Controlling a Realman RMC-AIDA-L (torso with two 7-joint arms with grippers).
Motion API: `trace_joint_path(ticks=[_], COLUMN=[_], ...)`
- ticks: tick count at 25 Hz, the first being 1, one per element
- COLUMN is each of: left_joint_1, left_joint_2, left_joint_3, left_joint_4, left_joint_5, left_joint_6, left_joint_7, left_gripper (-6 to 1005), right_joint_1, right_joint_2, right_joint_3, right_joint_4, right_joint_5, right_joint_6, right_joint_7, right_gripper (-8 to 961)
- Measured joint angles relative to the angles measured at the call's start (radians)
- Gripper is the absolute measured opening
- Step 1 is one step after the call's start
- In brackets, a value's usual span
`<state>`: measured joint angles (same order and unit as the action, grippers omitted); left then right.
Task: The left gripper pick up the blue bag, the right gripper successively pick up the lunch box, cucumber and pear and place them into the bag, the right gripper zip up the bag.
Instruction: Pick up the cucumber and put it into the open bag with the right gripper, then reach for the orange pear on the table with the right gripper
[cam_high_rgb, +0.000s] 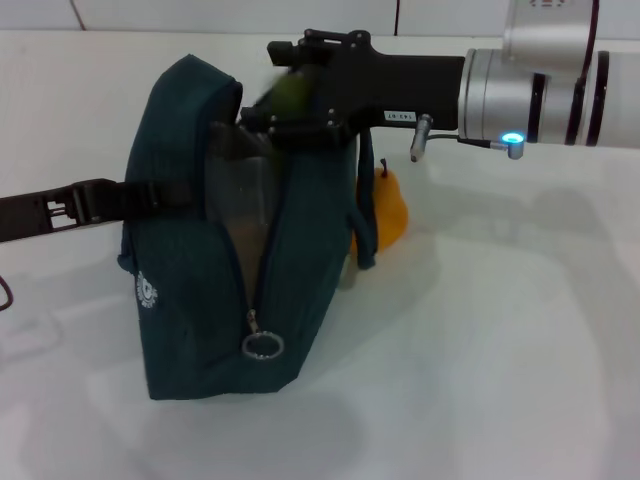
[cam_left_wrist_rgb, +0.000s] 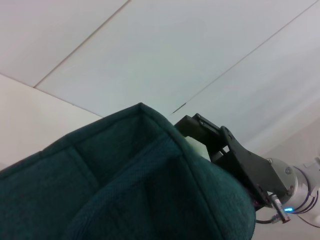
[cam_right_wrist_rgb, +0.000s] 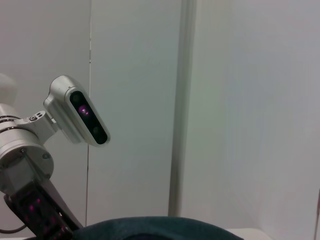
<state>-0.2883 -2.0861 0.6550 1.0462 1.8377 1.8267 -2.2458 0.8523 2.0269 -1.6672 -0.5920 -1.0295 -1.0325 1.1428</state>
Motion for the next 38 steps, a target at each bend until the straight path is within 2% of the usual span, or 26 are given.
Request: trace_joint_path(ticks=[6,10,17,23,29,38], left_joint_1=[0.0,0.007,0.007,0.008,0.013,0.011], left_joint_2=[0.0,0.001,0.002,0.003,0.003,0.016], left_joint_3=[-0.003,-0.006,-0.007,-0.014,-0.055,-0.061], left_joint_4=[0.0,0.0,0.0,0.0,-0.007,-0.084], left_joint_5=[0.0,0.0,0.0,0.0,0.008,0.011], left_joint_6=[0.0,0.001,0.002,-0.002,-0.004,-0.036], left_joint_7=[0.0,0.0,0.0,0.0,-0.004,0.021], left_gripper=[40,40,40,40,40,40], right_joint_1=[-0.001,-0.015,-0.162,-0.269,-0.33,-0.308], right_joint_2=[-0.002,-0.01,-0.034,-0.042,-0.032,-0.012], right_joint_3=[0.006,0.03,0.195,0.312,0.316,0.306], right_joint_4=[-0.01,-0.04,-0.193,-0.207,-0.145,-0.006], right_joint_5=[0.0,0.003,-0.068,-0.159,-0.165,-0.167], right_joint_6=[0.0,-0.001,-0.01,-0.093,-0.134,-0.119], right_joint_7=[-0.006,-0.005,0.044,0.119,0.122,0.057], right_gripper=[794,805,808,806,804,800])
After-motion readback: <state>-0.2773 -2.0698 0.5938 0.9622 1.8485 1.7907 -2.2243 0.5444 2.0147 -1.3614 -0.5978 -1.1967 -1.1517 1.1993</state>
